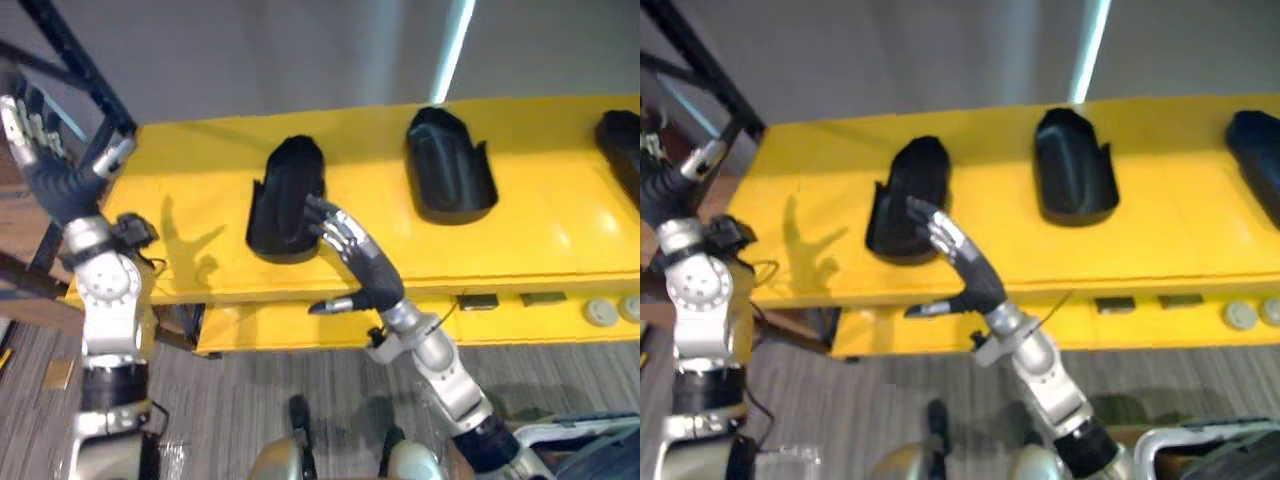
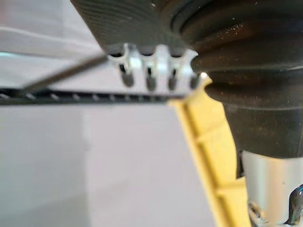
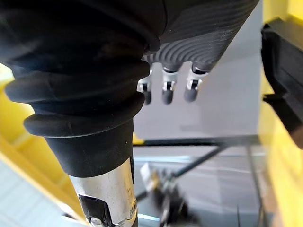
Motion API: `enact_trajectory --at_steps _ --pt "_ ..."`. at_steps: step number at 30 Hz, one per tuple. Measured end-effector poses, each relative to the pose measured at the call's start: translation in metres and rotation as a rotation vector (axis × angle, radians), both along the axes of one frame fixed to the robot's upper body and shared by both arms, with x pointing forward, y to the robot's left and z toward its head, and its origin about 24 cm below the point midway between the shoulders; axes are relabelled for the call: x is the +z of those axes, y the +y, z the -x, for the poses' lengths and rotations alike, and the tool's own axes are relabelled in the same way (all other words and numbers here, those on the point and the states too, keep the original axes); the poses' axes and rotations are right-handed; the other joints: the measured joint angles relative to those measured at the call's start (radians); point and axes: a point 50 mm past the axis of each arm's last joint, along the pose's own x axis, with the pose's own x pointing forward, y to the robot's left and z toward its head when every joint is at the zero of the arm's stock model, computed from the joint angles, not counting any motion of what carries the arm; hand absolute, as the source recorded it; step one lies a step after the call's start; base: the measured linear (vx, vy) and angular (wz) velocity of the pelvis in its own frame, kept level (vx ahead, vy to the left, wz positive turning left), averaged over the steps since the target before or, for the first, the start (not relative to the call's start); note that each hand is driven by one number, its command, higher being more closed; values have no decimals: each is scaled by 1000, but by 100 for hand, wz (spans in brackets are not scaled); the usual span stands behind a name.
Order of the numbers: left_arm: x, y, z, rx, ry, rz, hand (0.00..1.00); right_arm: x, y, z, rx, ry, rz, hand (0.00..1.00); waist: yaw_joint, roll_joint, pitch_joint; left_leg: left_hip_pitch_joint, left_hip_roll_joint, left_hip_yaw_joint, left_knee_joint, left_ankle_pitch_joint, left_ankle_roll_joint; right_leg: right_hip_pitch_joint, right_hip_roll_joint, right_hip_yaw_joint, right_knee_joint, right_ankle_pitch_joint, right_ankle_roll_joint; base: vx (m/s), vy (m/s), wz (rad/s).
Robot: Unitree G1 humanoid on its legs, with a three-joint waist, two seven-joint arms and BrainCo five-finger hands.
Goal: Walk over and take plastic housings, then place them on the shelf
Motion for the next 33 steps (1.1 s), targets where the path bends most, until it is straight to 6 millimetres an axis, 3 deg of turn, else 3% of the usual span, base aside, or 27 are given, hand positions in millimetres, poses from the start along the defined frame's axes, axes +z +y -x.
enact_trajectory --at_steps 6,9,14,21,26,29,33 --pt "-19 -14 18 -20 -35 99 0 45 10 -10 -23 -188 -20 0 54 -4 124 -71 -10 -43 0 26 5 -71 -15 -26 51 -2 -4 -81 4 20" --pt "-32 -17 22 -10 -6 154 0 44 19 -16 -15 -163 -12 0 72 -6 133 -97 -15 -51 0 37 14 -85 -15 -44 54 -4 -7 33 -33 20" --pt "-36 -17 25 5 -15 185 0 36 29 -30 -29 -92 27 0 98 -14 162 -100 -18 -58 0 41 19 -82 -13 -51 55 -1 -4 67 -62 5" --pt "-38 -19 26 1 -21 195 0 36 36 -33 -43 -121 77 0 104 -21 183 -115 -19 -79 0 40 20 -83 -10 -72 51 -8 -13 48 -66 9" --pt "-40 -18 28 1 -10 191 0 38 37 -29 -22 -142 89 0 100 -26 187 -112 -13 -73 0 38 22 -83 -7 -67 48 -8 -13 12 -48 -4" --pt "-41 -18 34 7 -12 185 0 39 35 -23 -21 -169 96 0 102 -50 201 -101 -6 -55 1 32 23 -81 -6 -52 50 -8 -14 5 -41 -14" --pt "-44 -17 36 11 10 186 0 39 15 -18 -140 -224 67 0 99 -61 208 -97 -5 -47 0 28 25 -81 -5 -45 50 -9 -15 6 -39 -7"
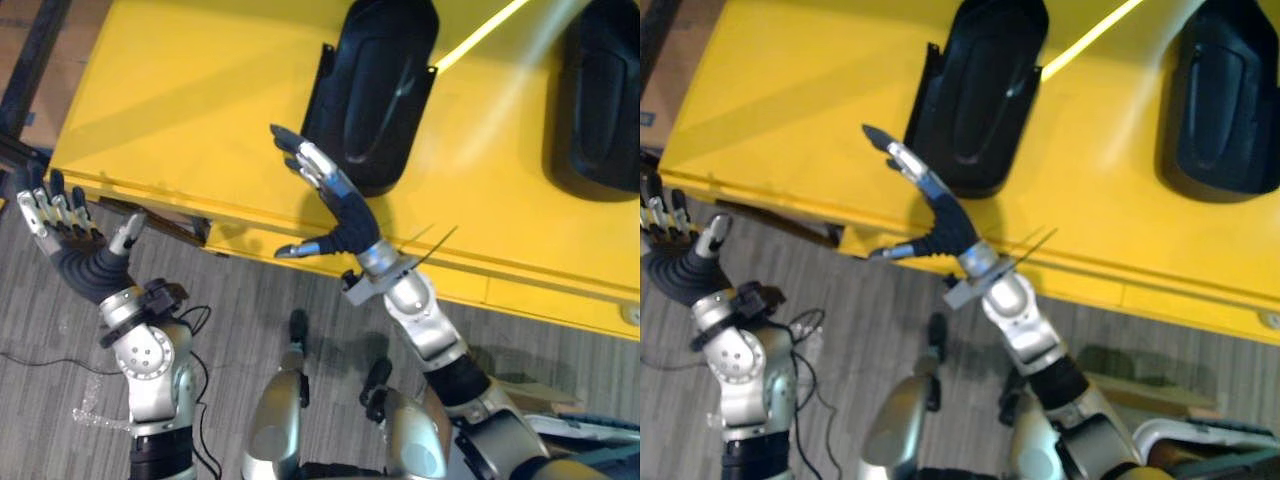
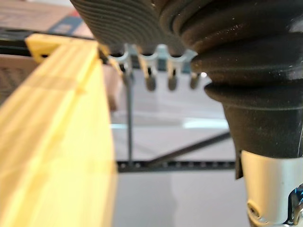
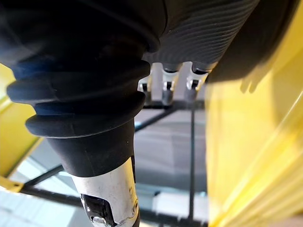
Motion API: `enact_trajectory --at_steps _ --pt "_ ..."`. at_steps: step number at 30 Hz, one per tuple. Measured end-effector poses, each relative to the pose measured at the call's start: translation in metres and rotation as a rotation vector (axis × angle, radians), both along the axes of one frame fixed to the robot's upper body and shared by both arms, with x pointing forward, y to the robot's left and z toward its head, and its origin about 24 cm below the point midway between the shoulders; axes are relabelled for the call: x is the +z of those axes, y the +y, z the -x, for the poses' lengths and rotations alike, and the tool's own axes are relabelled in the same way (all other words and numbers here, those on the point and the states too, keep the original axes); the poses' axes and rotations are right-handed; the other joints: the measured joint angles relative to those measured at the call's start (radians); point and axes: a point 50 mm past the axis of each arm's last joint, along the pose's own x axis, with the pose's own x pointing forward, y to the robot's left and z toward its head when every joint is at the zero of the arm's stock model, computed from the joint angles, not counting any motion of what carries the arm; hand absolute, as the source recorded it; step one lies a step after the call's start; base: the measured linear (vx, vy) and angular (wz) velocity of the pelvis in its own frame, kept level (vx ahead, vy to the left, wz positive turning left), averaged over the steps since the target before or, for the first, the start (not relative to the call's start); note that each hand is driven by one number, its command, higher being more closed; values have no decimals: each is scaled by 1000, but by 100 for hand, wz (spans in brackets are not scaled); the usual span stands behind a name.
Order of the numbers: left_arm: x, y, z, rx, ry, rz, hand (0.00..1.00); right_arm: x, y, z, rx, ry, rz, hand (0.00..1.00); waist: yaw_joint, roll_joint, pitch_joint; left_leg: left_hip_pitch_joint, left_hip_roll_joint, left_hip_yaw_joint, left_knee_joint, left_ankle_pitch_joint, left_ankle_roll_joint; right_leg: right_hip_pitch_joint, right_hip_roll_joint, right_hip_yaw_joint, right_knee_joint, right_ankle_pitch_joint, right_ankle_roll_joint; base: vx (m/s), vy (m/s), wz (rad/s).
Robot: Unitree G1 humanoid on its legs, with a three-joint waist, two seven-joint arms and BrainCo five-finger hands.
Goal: Walk over and take plastic housings, then place them on the shelf
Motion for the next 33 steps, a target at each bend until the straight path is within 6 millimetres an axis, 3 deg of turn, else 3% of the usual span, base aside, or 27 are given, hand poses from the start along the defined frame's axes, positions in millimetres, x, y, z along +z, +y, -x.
enact_trajectory --at_steps 4,18,33 --pt "-2 0 0 1 11 1 0 8 -13 -1 -25 -41 -31 0 -1 0 0 0 0 2 0 0 0 0 0 2 -2 1 1 20 -40 -1" --pt "-2 2 1 -10 15 -4 0 10 -21 1 77 -63 114 0 -2 -10 6 -1 4 8 0 -4 0 -1 2 4 -8 1 1 21 -39 -1" --pt "-3 1 -1 -14 35 -1 0 17 -11 6 165 -113 173 0 -1 -12 6 -1 4 11 0 -7 2 -2 1 4 -9 1 1 7 -14 0"
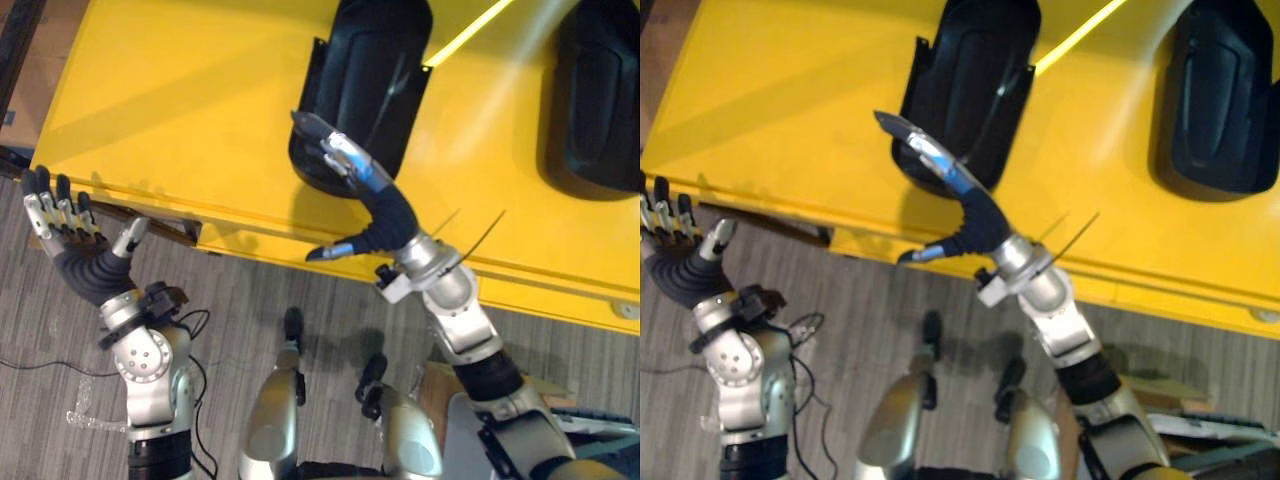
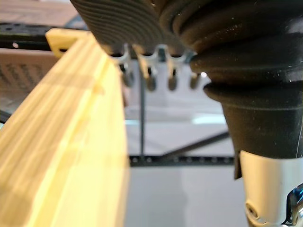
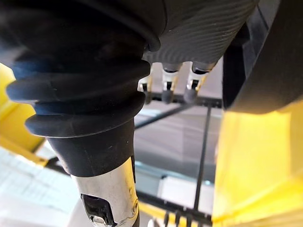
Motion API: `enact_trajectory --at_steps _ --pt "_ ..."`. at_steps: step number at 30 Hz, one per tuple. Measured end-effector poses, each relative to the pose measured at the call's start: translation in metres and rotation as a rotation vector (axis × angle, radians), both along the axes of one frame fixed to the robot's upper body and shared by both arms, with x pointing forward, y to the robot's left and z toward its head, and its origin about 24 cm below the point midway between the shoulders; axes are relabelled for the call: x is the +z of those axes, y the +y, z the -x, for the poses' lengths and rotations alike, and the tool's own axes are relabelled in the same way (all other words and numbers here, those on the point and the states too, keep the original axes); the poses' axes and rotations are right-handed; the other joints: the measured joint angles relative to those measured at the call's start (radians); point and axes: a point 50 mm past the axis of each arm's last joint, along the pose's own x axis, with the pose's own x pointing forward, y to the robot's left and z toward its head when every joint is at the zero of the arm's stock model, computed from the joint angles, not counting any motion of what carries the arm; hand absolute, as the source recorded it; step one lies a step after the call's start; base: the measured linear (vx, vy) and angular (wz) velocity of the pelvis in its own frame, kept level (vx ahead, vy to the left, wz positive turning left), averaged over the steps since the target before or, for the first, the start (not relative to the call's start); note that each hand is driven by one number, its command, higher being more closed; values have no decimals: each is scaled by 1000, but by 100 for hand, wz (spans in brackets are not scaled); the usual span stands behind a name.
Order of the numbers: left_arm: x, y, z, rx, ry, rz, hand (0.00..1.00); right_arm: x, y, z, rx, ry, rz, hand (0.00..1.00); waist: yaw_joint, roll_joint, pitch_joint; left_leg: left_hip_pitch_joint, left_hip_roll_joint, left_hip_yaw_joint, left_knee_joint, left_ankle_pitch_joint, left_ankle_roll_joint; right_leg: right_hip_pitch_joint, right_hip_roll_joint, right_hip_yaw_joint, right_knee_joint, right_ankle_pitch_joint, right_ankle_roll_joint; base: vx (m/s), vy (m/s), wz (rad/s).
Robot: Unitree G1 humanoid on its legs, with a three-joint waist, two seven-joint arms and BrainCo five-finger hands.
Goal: Walk over and take plastic housings, then place them on the shelf
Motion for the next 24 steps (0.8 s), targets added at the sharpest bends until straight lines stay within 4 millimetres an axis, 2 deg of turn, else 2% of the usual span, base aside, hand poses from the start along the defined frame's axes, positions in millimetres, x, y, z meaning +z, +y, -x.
enact_trajectory --at_steps 10,16,20,24 --pt "-3 0 -1 -4 27 2 0 -4 17 15 174 24 51 0 0 0 0 0 0 7 0 -6 1 -1 0 5 -3 0 0 0 0 0" --pt "-4 -1 -1 -8 35 1 0 -21 26 20 269 120 116 0 0 0 0 0 0 10 0 -11 0 -1 0 7 -5 0 0 0 0 0" --pt "-6 -2 -1 -12 45 -1 0 -32 38 25 330 166 188 0 1 -4 2 -3 1 16 27 -28 -1 2 -1 16 -6 0 0 3 -4 -4" --pt "-7 -6 -3 -36 56 -10 0 -44 37 21 287 203 219 0 2 -5 2 -17 2 16 55 -40 0 1 -2 18 -6 0 0 2 -4 -2"
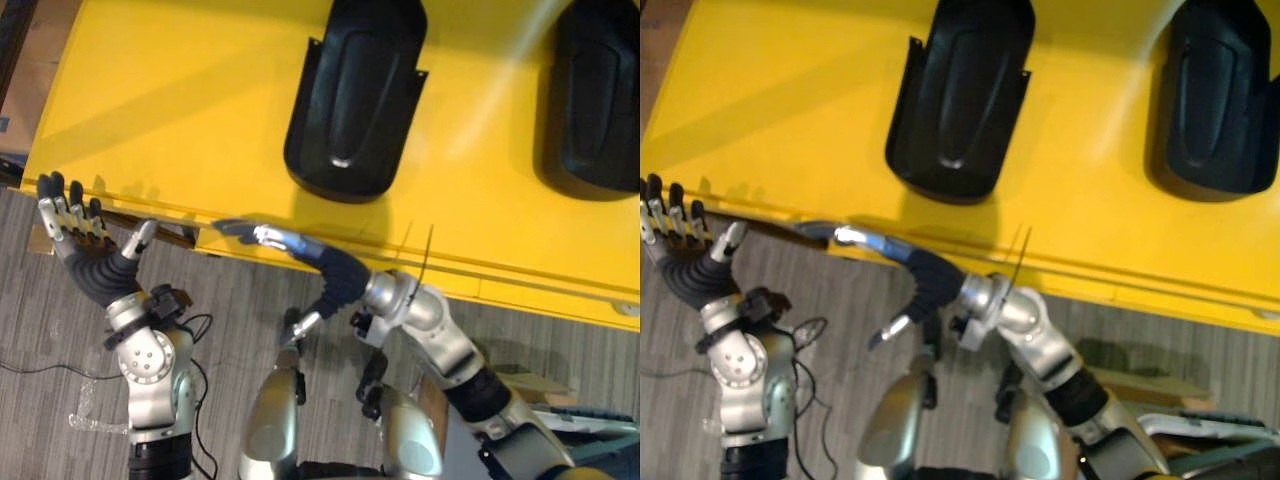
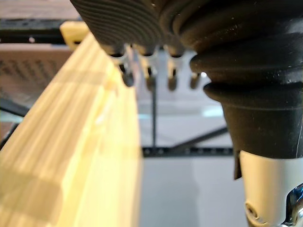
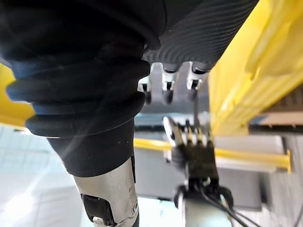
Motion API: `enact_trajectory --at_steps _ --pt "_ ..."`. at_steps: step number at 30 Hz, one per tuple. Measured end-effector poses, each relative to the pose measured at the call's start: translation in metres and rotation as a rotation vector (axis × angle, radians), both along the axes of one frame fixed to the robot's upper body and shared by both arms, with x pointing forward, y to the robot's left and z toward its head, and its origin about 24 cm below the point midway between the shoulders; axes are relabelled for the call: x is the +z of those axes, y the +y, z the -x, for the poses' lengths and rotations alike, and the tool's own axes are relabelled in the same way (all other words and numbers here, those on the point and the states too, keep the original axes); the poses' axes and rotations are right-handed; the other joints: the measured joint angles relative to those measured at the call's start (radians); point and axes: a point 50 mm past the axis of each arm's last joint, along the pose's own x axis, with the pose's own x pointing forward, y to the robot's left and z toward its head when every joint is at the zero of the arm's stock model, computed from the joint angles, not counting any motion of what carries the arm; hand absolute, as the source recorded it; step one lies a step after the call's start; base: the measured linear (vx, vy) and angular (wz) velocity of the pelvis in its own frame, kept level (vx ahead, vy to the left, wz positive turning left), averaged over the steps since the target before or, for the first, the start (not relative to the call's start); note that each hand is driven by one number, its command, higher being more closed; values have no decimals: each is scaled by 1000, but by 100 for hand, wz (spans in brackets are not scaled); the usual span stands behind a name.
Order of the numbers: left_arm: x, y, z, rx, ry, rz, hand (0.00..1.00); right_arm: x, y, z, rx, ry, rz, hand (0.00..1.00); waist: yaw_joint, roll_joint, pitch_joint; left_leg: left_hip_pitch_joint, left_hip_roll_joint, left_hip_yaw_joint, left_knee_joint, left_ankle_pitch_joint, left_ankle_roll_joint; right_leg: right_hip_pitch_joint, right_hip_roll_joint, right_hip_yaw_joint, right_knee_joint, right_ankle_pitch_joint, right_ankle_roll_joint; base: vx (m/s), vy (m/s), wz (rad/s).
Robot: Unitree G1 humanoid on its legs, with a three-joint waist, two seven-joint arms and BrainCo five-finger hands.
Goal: Walk over and take plastic housings, then place them on the shelf
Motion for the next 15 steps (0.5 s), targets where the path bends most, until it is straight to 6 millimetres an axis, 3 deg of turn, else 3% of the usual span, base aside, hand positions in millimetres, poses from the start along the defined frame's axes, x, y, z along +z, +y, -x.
enact_trajectory --at_steps 5,15 --pt "-2 0 -2 -4 16 -4 0 -23 -8 -21 -171 79 34 0 1 0 0 0 0 0 0 0 0 0 1 0 -2 1 1 0 0 0" --pt "-2 -6 -11 -52 26 -26 0 -26 -11 -34 -278 1 10 0 2 0 0 0 1 -9 -1 8 -8 0 2 -4 7 2 2 -13 -2 1"
